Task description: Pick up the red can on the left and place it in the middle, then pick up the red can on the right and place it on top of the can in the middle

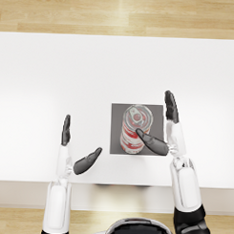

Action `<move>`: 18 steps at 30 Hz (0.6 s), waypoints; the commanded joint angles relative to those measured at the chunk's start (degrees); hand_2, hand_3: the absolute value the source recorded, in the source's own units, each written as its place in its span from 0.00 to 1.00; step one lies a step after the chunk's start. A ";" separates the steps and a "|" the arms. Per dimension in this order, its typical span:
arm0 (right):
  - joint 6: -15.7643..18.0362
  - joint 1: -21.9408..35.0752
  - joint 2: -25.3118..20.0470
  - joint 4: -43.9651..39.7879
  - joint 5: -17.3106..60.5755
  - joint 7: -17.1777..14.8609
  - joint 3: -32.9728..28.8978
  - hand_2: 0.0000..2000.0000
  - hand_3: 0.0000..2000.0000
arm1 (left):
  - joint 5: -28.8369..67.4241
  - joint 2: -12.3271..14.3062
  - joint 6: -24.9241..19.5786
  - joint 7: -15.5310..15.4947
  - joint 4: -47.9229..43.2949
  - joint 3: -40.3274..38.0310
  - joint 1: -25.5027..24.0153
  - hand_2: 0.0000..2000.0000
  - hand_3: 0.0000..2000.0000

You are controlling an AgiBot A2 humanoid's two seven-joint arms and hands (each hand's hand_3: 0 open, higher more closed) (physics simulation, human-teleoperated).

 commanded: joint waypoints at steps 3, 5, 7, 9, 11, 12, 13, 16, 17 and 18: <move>-0.02 0.64 -0.38 7.36 -0.01 -0.01 -12.61 0.00 0.00 | 0.00 -0.31 0.00 0.00 -0.31 -4.07 7.67 0.00 0.00; 0.06 -1.17 -0.65 7.03 -0.02 -0.01 -17.52 0.00 0.00 | 0.00 -0.49 0.00 0.00 0.52 -5.47 8.71 0.00 0.00; 0.92 -0.97 -0.50 6.22 -0.03 2.14 -13.34 0.00 0.00 | -0.01 -0.51 0.00 0.00 1.01 -6.55 8.92 0.00 0.00; 1.92 -1.43 -0.57 6.60 -0.04 10.82 -15.39 0.00 0.00 | -0.01 -0.39 0.00 0.00 1.38 -7.26 8.50 0.00 0.00; 2.43 -1.67 -0.62 6.79 -0.05 15.28 -16.44 0.00 0.00 | -0.01 -0.31 0.00 0.00 1.55 -7.74 8.38 0.00 0.00; 2.58 -1.73 -0.63 6.85 -0.05 16.61 -16.75 0.00 0.00 | -0.01 -0.30 0.00 0.00 1.09 -7.61 8.47 0.00 0.00; 2.69 -1.78 -0.64 6.89 -0.05 17.57 -16.97 0.00 0.00 | -0.01 -0.16 0.00 0.00 1.31 -7.02 7.84 0.00 0.00; 2.86 -1.85 -0.66 6.95 -0.05 19.10 -17.33 0.00 0.00 | -0.01 -0.12 0.00 0.00 1.28 -7.37 7.92 0.00 0.00; 2.89 -1.86 -0.66 6.97 -0.05 19.35 -17.39 0.00 0.00 | -0.01 -0.12 0.00 0.00 1.28 -7.43 7.93 0.00 0.00; 2.91 -1.87 -0.67 6.97 -0.05 19.53 -17.43 0.00 0.00 | -0.01 -0.11 0.00 0.00 1.27 -7.47 7.94 0.00 0.00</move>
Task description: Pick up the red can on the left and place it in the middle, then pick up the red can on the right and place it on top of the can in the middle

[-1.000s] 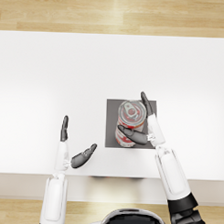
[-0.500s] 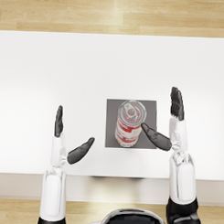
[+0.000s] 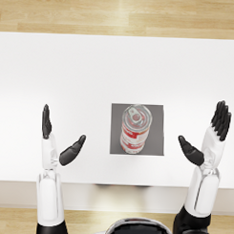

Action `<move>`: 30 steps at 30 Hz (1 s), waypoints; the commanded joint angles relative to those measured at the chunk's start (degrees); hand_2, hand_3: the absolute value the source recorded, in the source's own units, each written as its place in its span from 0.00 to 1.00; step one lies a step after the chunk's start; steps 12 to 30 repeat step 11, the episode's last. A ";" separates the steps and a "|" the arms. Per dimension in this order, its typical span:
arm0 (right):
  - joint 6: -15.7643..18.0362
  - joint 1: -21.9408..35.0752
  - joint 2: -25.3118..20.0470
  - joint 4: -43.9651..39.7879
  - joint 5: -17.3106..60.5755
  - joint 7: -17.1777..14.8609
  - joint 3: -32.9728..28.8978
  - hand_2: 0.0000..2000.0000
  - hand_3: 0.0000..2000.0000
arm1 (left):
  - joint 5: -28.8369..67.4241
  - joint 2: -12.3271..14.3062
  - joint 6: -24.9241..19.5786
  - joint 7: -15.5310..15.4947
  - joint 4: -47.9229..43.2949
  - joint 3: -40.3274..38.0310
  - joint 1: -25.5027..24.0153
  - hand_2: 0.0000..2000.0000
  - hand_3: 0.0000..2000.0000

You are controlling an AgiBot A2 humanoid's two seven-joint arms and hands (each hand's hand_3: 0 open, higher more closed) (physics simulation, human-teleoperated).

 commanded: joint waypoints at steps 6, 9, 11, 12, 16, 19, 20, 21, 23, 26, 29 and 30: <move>0.05 -0.02 -0.01 0.02 0.00 0.40 -0.09 0.00 0.00 | 0.00 0.01 0.00 0.00 -0.01 -0.09 0.02 0.00 0.00; 0.05 -0.02 -0.01 0.02 0.00 0.44 -0.10 0.00 0.00 | 0.00 0.01 0.00 0.00 -0.01 -0.10 0.02 0.00 0.00; 0.05 -0.02 -0.01 0.02 0.00 0.45 -0.10 0.00 0.00 | 0.00 0.01 0.00 0.00 -0.01 -0.10 0.02 0.00 0.00; 0.05 -0.02 -0.01 0.02 0.00 0.45 -0.10 0.00 0.00 | 0.00 0.01 0.00 0.00 -0.01 -0.10 0.02 0.00 0.00; 0.05 -0.02 -0.01 0.02 0.00 0.45 -0.10 0.00 0.00 | 0.00 0.01 0.00 0.00 -0.01 -0.10 0.02 0.00 0.00; 0.05 -0.02 -0.01 0.02 0.00 0.45 -0.10 0.00 0.00 | 0.00 0.01 0.00 0.00 -0.01 -0.10 0.02 0.00 0.00; 0.05 -0.02 -0.01 0.02 0.00 0.45 -0.10 0.00 0.00 | 0.00 0.01 0.00 0.00 -0.01 -0.10 0.02 0.00 0.00; 0.05 -0.02 -0.01 0.02 0.00 0.45 -0.10 0.00 0.00 | 0.00 0.01 0.00 0.00 -0.01 -0.10 0.02 0.00 0.00; 0.05 -0.02 -0.01 0.02 0.00 0.45 -0.10 0.00 0.00 | 0.00 0.01 0.00 0.00 -0.01 -0.10 0.02 0.00 0.00; 0.05 -0.02 -0.01 0.02 0.00 0.45 -0.10 0.00 0.00 | 0.00 0.01 0.00 0.00 -0.01 -0.10 0.02 0.00 0.00; 0.05 -0.02 -0.01 0.02 0.00 0.45 -0.10 0.00 0.00 | 0.00 0.01 0.00 0.00 -0.01 -0.10 0.02 0.00 0.00; 0.05 -0.02 -0.01 0.02 0.00 0.45 -0.10 0.00 0.00 | 0.00 0.01 0.00 0.00 -0.01 -0.10 0.02 0.00 0.00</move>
